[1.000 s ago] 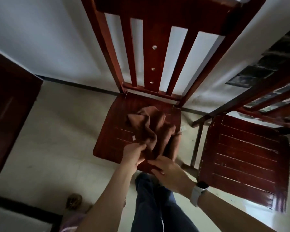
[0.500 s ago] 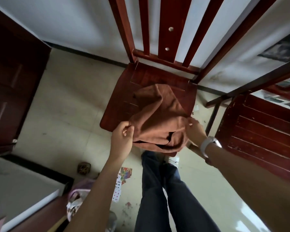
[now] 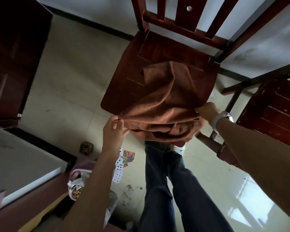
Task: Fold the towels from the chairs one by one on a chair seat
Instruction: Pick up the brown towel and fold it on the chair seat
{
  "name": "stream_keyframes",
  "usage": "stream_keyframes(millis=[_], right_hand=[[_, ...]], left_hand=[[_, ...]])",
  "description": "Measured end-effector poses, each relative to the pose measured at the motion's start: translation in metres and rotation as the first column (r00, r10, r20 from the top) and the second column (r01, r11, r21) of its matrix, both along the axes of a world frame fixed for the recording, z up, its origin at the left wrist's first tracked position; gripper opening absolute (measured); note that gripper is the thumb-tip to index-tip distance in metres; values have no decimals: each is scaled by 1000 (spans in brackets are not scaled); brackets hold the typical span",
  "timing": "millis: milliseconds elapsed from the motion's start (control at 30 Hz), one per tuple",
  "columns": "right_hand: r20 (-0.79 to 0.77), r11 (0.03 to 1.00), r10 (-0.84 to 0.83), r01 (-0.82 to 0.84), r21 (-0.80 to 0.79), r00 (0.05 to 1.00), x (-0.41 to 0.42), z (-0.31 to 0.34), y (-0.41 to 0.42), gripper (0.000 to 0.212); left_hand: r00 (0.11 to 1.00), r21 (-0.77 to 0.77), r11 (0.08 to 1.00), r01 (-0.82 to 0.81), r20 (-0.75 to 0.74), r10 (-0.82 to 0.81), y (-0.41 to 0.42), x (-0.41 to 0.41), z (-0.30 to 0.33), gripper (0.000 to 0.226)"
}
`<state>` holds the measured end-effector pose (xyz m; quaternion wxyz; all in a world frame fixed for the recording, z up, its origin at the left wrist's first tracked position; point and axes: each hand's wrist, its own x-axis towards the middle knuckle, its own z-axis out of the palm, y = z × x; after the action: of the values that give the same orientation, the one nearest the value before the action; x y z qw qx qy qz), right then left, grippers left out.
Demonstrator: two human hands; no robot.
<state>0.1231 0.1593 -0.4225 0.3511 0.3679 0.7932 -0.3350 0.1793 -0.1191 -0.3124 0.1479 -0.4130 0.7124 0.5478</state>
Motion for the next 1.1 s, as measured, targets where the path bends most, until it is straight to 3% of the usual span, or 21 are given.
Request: stream_keyframes(millis=[200,400,567,767,867,1033,1100], right_hand=[[-342,997,-79,79,-14,936,16,56,19,23],[-508,922,-350,384,-39,787,37,142,58,18],[-618,883,-382,469,-25,687,42,217,82,19],[-771,843,-299,535,63,563,49,305,82,23],[-819,799,-298,598,67,490,56,336,71,23],[-827,717,-306,685,126,472,66,368,56,26],[-803,713,-323,687,142,501,66,375,59,27]], left_hand=[[994,-62,998,14,-107,-20,8,-11,38,15],[957,-205,967,154,-212,-197,19,-36,96,19],[845,-384,871,307,-310,-435,34,-68,145,30],[742,-506,773,383,-329,-584,49,-117,201,33],[633,-585,685,434,-344,-694,46,-137,223,31],[457,-636,573,516,-361,-813,46,-168,253,28],[457,-593,591,547,-380,-805,49,-178,259,25]])
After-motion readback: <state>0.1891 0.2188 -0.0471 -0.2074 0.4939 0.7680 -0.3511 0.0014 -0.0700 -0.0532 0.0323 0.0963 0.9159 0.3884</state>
